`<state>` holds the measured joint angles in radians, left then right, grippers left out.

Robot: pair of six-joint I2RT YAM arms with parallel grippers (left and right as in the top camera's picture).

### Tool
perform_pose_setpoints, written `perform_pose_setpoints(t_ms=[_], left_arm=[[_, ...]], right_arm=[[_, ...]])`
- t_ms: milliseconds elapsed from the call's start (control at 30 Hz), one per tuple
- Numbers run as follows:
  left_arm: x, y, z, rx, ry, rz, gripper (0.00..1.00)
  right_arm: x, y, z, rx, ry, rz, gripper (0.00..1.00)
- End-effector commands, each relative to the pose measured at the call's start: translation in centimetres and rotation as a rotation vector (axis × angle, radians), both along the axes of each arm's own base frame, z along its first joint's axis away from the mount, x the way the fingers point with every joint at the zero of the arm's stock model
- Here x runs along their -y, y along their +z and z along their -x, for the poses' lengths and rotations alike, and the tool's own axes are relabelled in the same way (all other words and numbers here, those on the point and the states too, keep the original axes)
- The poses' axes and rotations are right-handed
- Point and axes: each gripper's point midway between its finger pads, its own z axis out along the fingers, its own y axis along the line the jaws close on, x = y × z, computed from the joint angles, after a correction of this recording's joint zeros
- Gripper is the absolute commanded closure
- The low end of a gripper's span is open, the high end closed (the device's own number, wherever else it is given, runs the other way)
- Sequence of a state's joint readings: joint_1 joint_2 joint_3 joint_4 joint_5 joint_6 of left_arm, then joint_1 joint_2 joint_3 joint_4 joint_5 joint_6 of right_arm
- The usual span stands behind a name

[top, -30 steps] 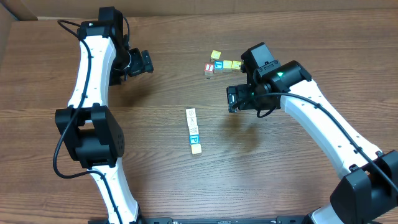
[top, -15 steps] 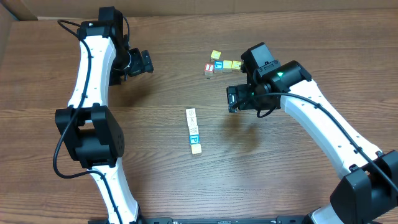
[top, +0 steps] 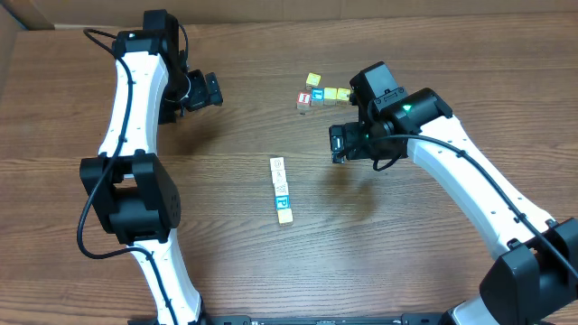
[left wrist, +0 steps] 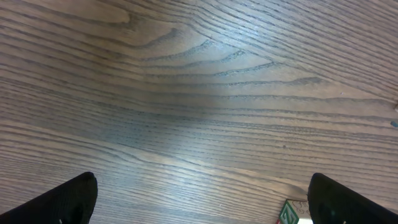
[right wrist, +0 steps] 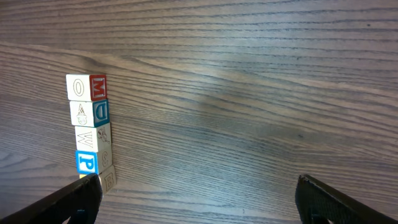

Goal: Flip 5 blocks
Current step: 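Raise the right gripper up and back away from the block row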

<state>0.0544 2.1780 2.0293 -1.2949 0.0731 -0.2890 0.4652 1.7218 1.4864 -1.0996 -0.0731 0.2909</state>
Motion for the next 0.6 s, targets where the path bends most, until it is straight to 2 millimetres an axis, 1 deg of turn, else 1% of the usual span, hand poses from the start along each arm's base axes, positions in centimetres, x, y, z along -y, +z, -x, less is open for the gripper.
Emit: perform_pose_setpoints(t_ms=[0,67,133,233,333,400,533,567], left_arm=[[-0.3,0.0,-0.3,0.003,0.000,-0.006,0.00],[-0.3,0.0,-0.3,0.003,0.000,-0.006,0.00],[-0.3,0.0,-0.3,0.003,0.000,-0.006,0.00],[-0.3,0.0,-0.2,0.002,0.000,-0.006,0.00],[-0.3,0.0,-0.2,0.002,0.000,-0.006,0.00],[-0.3,0.0,-0.3,0.003,0.000,-0.006,0.00],[-0.3,0.0,-0.2,0.002,0.000,-0.006,0.00],[-0.3,0.0,-0.2,0.002,0.000,-0.006,0.00]], right_arm=[[0.0,0.6,-0.2,0.021,0.009,-0.002,0.00],[0.0,0.7,-0.2,0.023,0.009,-0.003,0.00],[0.0,1.2,-0.1,0.036,0.009,-0.010,0.00],[0.1,2.8,0.0,0.075,0.009,-0.029,0.00],[0.3,5.2,0.4,0.136,0.009,-0.059,0.00],[0.5,7.2,0.9,0.185,0.008,-0.084,0.00],[1.3,11.8,2.4,0.305,0.008,-0.143,0.00],[1.4,12.6,2.7,0.328,0.008,-0.154,0.00]])
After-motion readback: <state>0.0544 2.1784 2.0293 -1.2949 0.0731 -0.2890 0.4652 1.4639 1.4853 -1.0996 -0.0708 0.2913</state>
